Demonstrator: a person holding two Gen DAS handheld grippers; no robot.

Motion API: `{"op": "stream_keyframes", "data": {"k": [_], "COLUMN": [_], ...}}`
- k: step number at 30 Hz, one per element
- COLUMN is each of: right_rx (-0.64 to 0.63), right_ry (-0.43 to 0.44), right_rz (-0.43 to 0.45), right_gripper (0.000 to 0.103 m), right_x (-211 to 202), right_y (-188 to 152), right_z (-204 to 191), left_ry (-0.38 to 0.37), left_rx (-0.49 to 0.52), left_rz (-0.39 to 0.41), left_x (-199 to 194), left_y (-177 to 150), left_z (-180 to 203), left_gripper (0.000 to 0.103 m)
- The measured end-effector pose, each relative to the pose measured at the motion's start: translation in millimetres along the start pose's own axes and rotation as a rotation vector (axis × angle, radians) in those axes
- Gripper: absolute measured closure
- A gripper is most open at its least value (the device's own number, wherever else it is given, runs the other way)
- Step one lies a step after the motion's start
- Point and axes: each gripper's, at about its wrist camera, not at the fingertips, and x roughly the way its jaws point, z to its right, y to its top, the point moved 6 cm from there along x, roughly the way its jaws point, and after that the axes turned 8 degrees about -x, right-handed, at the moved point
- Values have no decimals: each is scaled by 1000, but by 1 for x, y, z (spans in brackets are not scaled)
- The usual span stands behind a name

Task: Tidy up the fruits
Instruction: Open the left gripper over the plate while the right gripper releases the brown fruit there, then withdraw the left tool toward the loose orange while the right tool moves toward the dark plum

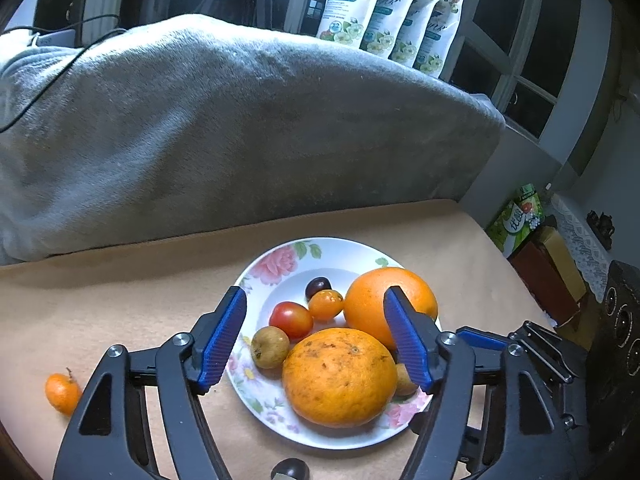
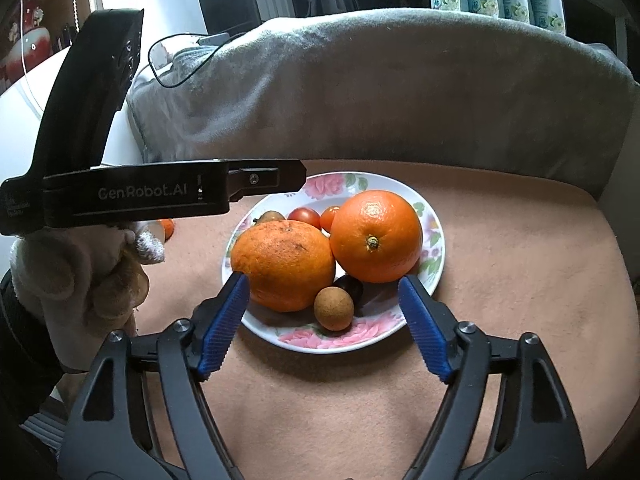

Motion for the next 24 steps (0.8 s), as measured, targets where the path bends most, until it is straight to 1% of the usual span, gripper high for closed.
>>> {"op": "stream_keyframes", "data": {"k": [6,8,9,10,18,24], "right_rx": [-17,-23,-28,-32,-50,-83], "right_ry": [8,12,12,11,30,64], "right_rz": [2,2,9,13,32,30], "right_gripper": [23,19,14,13,13,13], "right_x": [-4,-4,-6,-7,-16,-20], "right_y": [0,1,1,2,6,4], "right_z": [-9,-12,-15,-16,-32,-54], "left_ry": [30,40,45,50,72,112], "left_rx": [2,2,3,3,-8,-37], "left_rz": [18,23,25,27,39,57], "left_x": [-10,-13,-15,-16,-29,-45], "left_y": [0,-1,-1,-2,-5,-10], "left_z": [-5,-7,-8,-9,-24,-50], "left_gripper": [32,32,32,32,32,32]}}
